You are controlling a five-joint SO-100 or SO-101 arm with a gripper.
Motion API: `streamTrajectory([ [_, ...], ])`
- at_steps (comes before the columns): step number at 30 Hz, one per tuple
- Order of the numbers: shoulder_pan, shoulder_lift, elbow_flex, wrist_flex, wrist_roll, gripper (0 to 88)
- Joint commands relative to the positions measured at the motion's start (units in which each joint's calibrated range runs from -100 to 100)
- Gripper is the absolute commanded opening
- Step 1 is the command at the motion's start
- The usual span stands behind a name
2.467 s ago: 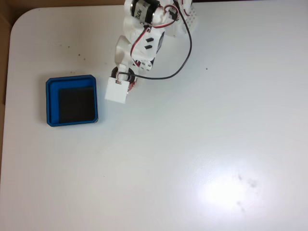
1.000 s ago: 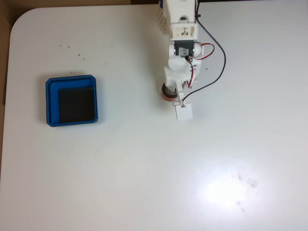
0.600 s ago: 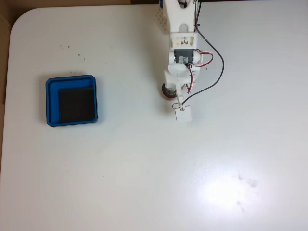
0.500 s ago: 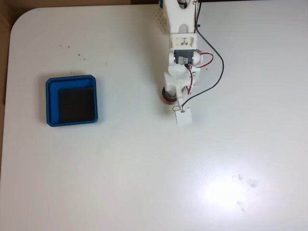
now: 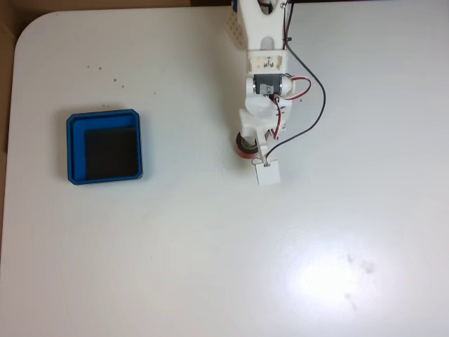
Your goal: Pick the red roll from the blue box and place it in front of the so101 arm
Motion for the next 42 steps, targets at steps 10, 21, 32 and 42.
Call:
streamTrajectory([
  [10,0.45,-0.79,-0.55,-1.51,-0.04,0.8],
  [21,0.55,-1.88,-0.37,-1.51,-0.04,9.4],
  [32,2.21,-20.77,5.11,-0.85,0.05,9.4],
  [42,2.01,-52.21,18.86,-1.42,0.48,9.4],
])
